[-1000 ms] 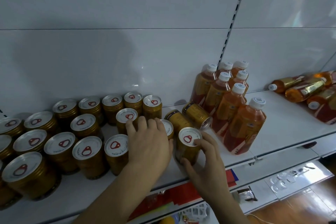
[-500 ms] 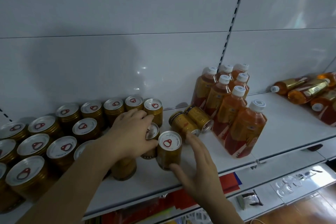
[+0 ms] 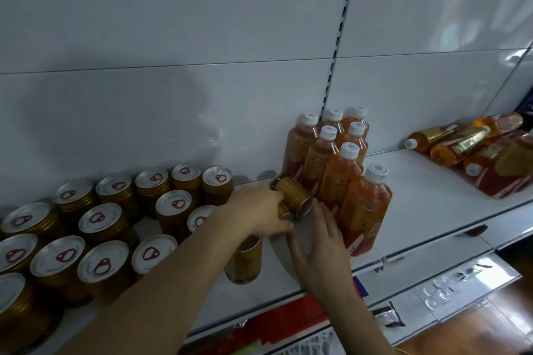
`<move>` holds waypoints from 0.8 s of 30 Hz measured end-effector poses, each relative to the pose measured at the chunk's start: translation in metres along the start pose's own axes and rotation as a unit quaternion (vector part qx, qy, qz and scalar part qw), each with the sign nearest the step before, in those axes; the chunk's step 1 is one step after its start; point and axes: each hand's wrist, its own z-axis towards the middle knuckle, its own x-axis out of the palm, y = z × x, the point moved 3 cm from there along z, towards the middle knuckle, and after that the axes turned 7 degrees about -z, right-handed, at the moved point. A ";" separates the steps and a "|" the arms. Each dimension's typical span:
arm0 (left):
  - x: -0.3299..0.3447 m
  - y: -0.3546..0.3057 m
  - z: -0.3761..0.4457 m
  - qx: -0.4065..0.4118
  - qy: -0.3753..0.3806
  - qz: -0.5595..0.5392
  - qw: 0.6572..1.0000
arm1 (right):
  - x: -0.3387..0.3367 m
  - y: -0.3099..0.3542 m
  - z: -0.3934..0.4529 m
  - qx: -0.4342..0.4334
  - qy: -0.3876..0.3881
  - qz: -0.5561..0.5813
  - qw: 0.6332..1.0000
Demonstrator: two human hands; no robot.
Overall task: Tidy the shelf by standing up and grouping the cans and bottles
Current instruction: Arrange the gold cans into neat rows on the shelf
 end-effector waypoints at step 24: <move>-0.012 0.043 -0.003 -0.011 -0.092 -0.211 0.973 | 0.031 0.009 0.039 -0.001 -0.027 -0.075 0.997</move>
